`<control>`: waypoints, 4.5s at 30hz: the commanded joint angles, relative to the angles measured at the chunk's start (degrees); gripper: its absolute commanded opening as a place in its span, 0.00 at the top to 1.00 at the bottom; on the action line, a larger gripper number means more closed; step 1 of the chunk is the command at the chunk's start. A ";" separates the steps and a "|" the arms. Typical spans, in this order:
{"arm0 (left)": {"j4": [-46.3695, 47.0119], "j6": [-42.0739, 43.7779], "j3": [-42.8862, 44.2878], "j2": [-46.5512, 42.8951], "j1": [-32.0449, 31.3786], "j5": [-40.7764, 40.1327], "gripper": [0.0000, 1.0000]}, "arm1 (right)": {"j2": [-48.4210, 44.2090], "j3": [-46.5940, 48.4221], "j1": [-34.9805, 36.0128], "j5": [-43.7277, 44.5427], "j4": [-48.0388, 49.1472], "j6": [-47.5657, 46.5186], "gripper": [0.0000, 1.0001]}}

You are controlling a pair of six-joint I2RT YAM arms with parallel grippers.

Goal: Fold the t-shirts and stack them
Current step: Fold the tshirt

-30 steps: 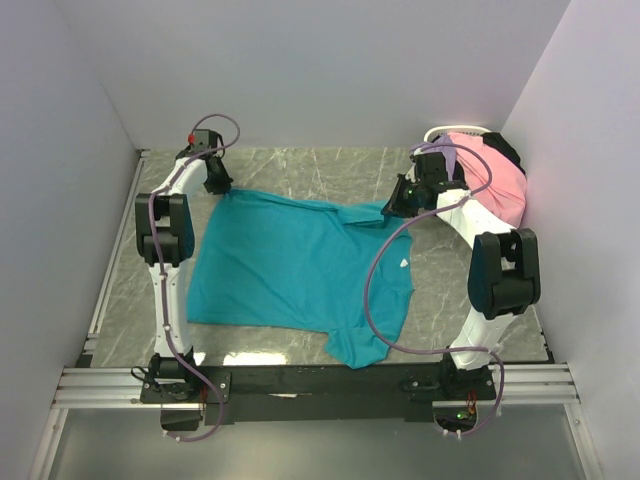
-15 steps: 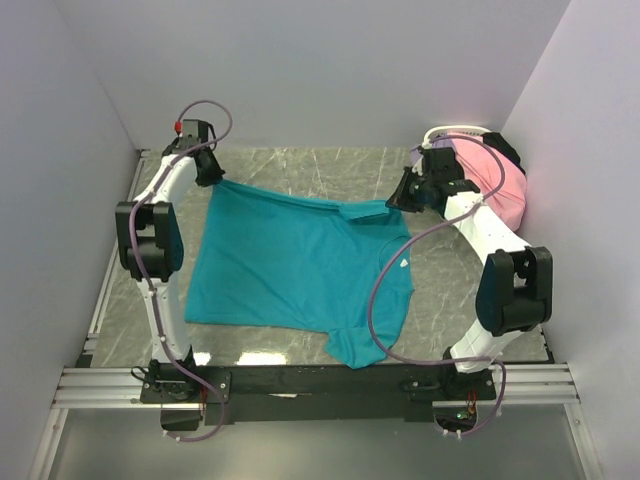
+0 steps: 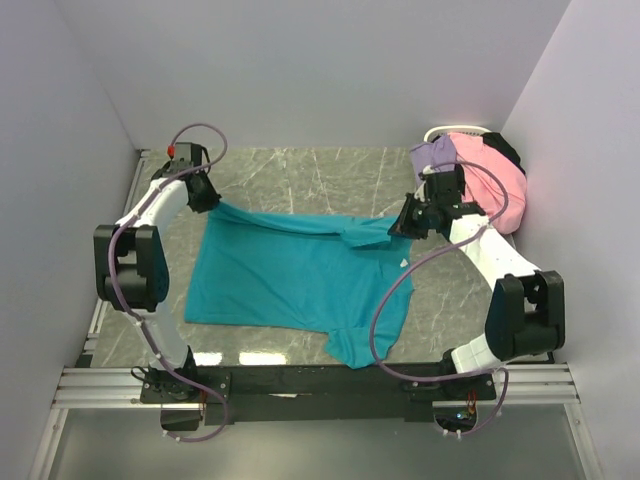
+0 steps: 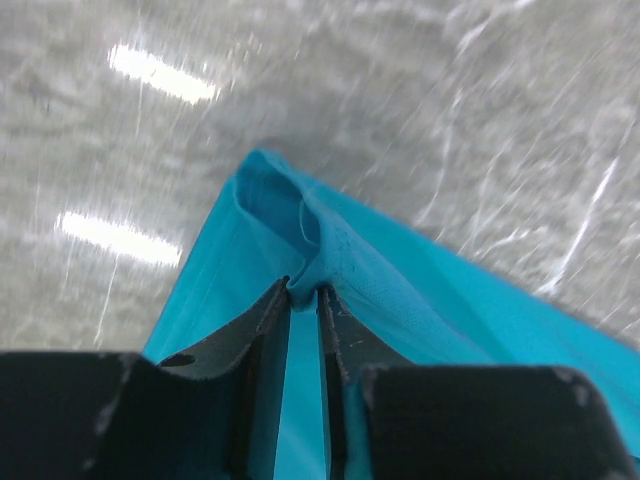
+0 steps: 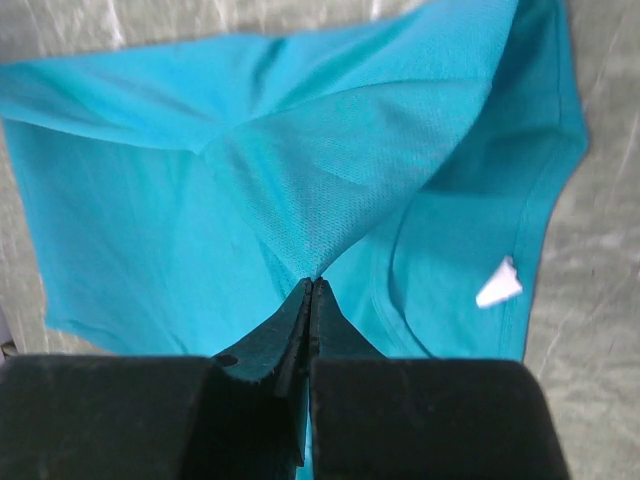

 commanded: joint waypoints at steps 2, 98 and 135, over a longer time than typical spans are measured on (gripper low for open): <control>1.06 -1.65 -3.89 -3.54 -0.13 0.58 0.76 | -4.83 -4.35 1.41 0.57 -0.37 1.00 1.00; -2.63 -1.21 -5.22 2.88 -2.77 -4.78 0.79 | -18.27 -18.33 4.67 7.51 -1.95 7.33 1.00; 0.97 -3.05 -9.88 -0.02 -2.86 4.54 0.89 | -20.12 -20.00 5.20 12.26 -1.60 6.80 0.62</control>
